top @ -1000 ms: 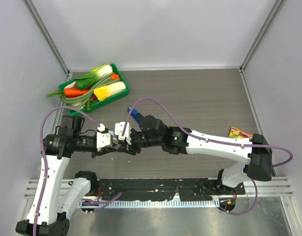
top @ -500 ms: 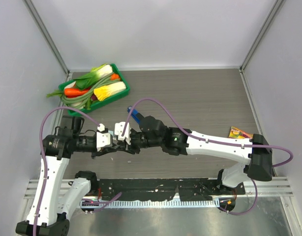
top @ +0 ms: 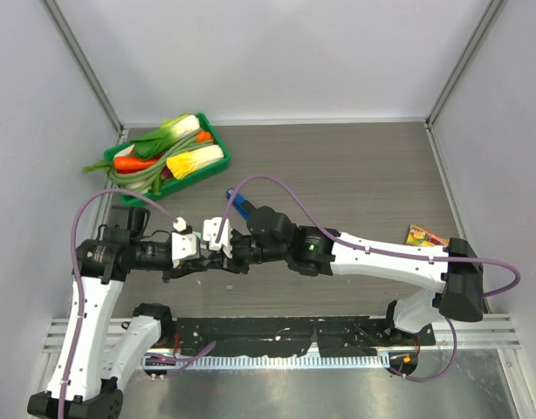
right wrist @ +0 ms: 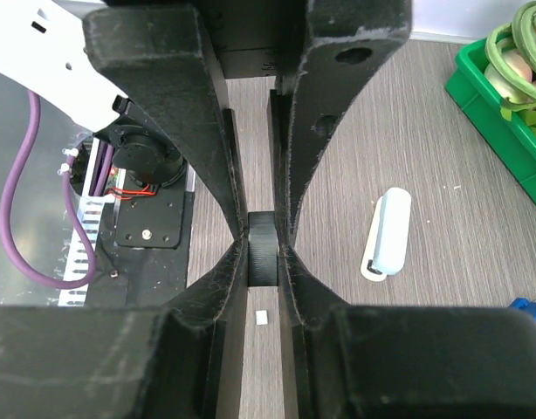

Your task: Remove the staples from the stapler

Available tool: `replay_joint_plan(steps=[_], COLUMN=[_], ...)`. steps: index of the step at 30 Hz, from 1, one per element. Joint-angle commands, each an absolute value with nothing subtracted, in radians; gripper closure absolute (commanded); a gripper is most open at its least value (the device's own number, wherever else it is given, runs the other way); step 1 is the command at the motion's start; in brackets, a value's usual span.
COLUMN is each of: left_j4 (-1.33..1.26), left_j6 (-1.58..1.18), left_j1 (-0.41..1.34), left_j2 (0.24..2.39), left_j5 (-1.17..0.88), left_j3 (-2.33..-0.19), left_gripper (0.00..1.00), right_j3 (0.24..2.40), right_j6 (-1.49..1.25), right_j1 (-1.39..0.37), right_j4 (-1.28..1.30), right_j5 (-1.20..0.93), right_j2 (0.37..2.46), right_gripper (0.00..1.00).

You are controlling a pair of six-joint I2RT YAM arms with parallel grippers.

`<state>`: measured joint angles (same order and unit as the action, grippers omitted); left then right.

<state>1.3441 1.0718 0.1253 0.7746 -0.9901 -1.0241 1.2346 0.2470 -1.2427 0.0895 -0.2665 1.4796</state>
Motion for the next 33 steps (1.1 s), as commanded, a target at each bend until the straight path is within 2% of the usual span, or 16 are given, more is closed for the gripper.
replay_joint_plan(steps=[1,6,7,8,9,16,19,25,33], left_j4=[1.315,1.266,1.241,1.229,1.206,1.097,1.1,1.02,0.905], left_j6=[1.008,0.951,0.927,0.916,0.905,0.784,0.784,0.675,0.548], left_j1=[0.129,0.129,0.129,0.129,0.127,0.129,0.129,0.129,0.129], left_j2=[0.773,0.782,0.782,0.784,0.784,0.781,0.788,0.851,0.899], left_j5=[-1.017,-1.011,-1.008,-1.005,-0.997,-0.954,-0.95,-0.904,-0.801], left_j3=[-1.039,-1.031,-1.028,-1.026,-1.028,-1.016,-1.009,-1.002,-0.982], left_gripper=[0.75,0.55,0.41,0.31,0.28,0.18,0.15,0.15,0.18], right_j3=[1.264,1.244,1.238,1.232,1.218,1.131,1.083,0.918,0.681], right_j6=[0.235,0.216,0.212,0.21,0.203,0.149,0.094,-0.19,-0.506], right_j1=[-1.246,-1.246,-1.246,-1.246,-1.246,-1.239,-1.226,-1.172,-1.098], right_j4=[0.11,0.106,0.1,0.095,0.094,0.087,0.084,0.071,0.049], right_j5=[-0.241,-0.207,-0.198,-0.178,-0.163,-0.005,0.136,0.423,0.598], right_j2=[1.439,1.407,1.401,1.393,1.382,1.327,1.304,1.264,1.198], right_gripper=[0.98,0.99,0.99,0.99,0.99,0.99,0.99,0.99,0.99])
